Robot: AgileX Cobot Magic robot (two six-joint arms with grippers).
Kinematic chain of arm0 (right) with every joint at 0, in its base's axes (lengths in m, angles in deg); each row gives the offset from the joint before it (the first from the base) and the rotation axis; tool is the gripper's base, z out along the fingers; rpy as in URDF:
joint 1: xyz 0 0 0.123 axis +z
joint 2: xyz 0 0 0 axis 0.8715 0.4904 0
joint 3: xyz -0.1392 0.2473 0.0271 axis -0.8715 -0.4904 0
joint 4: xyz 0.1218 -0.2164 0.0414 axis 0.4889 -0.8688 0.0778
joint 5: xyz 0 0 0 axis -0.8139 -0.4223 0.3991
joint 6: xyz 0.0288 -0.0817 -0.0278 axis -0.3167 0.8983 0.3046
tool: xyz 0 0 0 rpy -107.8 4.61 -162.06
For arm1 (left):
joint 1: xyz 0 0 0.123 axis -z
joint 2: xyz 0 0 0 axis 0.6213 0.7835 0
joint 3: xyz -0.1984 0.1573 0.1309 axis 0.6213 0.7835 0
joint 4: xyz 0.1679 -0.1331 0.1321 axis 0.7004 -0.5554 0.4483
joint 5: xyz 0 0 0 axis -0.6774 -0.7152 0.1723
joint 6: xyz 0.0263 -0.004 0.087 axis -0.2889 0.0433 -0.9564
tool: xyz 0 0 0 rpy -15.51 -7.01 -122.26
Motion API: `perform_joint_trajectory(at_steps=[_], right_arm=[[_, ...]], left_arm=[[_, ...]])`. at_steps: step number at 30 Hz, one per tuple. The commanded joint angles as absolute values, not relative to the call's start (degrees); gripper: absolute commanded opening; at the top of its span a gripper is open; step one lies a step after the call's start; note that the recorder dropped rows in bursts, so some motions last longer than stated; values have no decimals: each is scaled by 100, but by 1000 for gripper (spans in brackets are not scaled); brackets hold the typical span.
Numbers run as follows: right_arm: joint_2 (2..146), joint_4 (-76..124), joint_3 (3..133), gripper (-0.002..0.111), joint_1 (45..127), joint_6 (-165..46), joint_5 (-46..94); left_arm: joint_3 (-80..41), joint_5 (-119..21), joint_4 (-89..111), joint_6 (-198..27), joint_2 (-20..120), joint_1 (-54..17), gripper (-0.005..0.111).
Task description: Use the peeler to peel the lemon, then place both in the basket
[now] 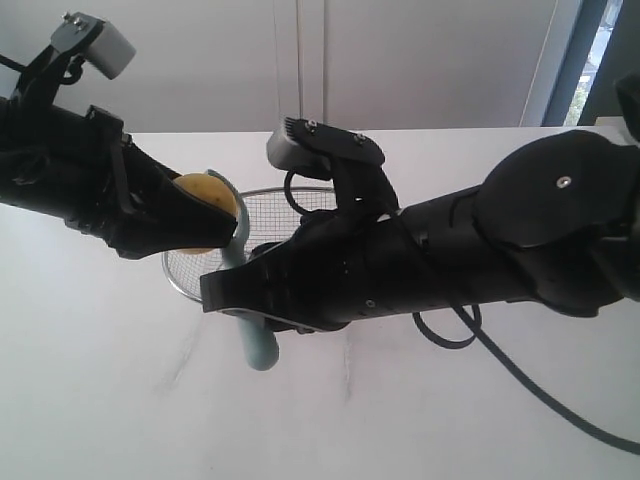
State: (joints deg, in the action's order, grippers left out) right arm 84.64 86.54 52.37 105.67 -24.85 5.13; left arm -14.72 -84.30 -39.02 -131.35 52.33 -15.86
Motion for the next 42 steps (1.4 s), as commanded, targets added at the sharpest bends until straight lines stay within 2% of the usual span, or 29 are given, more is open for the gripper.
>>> perform_joint_trajectory(at_steps=[1,42], right_arm=[[8380,8628,5271,0,10517,-2403,562],[8318,8495,5271,0,10517,-2466,1043]], left_arm=[[-1447,-8523,-4074,-13145,5217,-1604,0],[-1447,-8562,-4035,-13214,5104,-1604,0]])
